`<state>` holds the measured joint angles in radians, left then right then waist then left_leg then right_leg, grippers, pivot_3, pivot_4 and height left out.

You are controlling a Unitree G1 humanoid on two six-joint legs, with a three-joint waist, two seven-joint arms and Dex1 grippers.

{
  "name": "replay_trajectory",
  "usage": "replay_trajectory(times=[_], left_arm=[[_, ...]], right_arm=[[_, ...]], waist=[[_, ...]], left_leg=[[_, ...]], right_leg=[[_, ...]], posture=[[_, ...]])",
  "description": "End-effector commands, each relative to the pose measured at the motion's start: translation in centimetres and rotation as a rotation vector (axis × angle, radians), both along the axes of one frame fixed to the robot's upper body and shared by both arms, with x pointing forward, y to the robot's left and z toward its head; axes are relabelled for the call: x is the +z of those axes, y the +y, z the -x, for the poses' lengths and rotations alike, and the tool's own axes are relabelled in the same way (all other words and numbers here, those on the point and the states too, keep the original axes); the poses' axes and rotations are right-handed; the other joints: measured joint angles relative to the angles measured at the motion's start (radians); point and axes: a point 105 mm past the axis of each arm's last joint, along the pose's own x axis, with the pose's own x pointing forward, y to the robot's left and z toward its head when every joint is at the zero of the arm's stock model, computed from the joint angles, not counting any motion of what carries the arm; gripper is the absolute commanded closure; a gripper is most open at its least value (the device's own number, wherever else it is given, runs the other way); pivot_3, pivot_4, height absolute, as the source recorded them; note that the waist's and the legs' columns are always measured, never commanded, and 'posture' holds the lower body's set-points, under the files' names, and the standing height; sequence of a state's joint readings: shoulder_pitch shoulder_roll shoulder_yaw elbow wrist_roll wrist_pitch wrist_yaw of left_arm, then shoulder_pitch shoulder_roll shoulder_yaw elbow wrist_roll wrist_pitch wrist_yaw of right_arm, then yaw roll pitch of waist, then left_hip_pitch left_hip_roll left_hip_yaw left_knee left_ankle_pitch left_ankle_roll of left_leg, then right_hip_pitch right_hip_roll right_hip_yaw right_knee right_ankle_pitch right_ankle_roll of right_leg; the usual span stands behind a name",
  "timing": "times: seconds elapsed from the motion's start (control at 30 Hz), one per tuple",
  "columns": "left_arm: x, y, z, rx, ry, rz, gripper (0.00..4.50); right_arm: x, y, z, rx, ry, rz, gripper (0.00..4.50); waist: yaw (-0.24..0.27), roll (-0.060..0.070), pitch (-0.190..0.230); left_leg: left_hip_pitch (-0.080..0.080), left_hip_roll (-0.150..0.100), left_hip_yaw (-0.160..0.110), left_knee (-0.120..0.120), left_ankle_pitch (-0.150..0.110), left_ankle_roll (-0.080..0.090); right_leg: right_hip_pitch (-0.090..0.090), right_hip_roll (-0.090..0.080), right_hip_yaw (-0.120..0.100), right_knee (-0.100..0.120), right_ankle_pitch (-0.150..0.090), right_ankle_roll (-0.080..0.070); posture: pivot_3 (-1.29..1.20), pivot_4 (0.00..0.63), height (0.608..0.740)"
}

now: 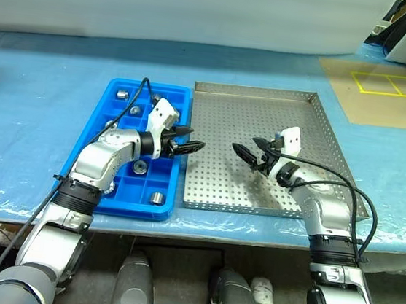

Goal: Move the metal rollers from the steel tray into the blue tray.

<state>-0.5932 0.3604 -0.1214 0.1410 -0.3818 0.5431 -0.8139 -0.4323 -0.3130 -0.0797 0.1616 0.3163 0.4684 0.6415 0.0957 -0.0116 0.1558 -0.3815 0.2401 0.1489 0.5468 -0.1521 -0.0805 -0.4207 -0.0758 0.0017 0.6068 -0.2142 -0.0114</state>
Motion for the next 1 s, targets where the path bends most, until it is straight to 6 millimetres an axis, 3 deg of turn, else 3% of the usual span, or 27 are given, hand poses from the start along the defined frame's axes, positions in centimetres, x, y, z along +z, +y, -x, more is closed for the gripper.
replay_trajectory(times=[0.03, 0.53, 1.0], left_arm=[[1.4, -0.4, 0.4, -0.007, -0.061, 0.035, 1.16], [1.2, -0.6, 0.7, 0.008, -0.061, 0.053, 1.16], [1.2, -1.2, 0.5, 0.003, -0.062, 0.061, 1.16]], right_arm=[[1.3, 0.1, -0.3, 0.037, -0.064, 0.020, 0.23], [-0.1, 0.3, -0.8, 0.085, -0.053, 0.051, 0.23], [0.4, 0.2, -0.9, 0.084, -0.064, 0.057, 0.23]], waist=[[0.000, 0.000, 0.000], [0.001, 0.000, 0.000], [0.001, 0.000, 0.000]], left_leg=[[0.000, 0.000, 0.000, 0.000, 0.000, 0.000], [0.000, 0.000, 0.000, 0.000, -0.001, 0.001], [0.000, 0.000, 0.000, 0.000, -0.001, 0.001]], right_leg=[[0.000, 0.000, 0.000, 0.000, 0.000, 0.000], [0.000, 0.000, 0.000, 0.000, 0.000, 0.000], [0.000, 0.000, 0.000, -0.001, 0.000, 0.000]], posture=[[0.02, 0.150, 0.740], [0.05, 0.150, 0.740], [0.04, 0.150, 0.740]])
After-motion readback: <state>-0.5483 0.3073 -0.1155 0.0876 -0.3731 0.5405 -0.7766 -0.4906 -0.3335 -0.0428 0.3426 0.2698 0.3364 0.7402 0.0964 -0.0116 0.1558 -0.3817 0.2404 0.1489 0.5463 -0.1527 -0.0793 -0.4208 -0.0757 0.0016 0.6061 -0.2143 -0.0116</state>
